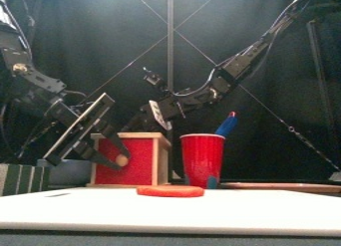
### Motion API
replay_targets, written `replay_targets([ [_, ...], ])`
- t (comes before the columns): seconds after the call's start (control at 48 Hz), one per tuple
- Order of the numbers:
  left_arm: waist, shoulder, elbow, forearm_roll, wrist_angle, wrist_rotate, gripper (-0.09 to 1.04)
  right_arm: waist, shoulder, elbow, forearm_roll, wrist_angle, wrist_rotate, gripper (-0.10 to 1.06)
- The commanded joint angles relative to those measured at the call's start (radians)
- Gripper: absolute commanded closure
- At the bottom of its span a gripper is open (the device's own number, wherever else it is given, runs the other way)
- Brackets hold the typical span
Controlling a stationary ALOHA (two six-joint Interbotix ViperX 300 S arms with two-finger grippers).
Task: Get the cutter from the drawer then cut the dough then place the extra dough in the bowl
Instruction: Open the drawer
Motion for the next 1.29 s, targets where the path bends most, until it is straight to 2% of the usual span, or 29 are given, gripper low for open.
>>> replay_targets([
  [0.021, -0.023, 0.015, -0.041, 0.005, 0.011, 0.003, 0.49, -0.003, -0.014, -0.011, 0.002, 0.011, -0.003, 0.94],
  [0.208, -0.043, 0.048, -0.071, 0.005, 0.035, 0.003, 0.49, -0.003, -0.014, -0.011, -0.002, 0.026, -0.006, 0.94],
  [0.5, -0.063, 0.026, -0.034, 0.005, 0.078, 0.003, 0.49, -0.005, -0.012, -0.009, 0.002, 0.034, -0.009, 0.94],
  [1.292, -0.199, -0.002, -0.049, -0.006, 0.166, -0.005, 0.49, -0.011, -0.012, -0.012, 0.002, 0.034, -0.008, 0.94],
])
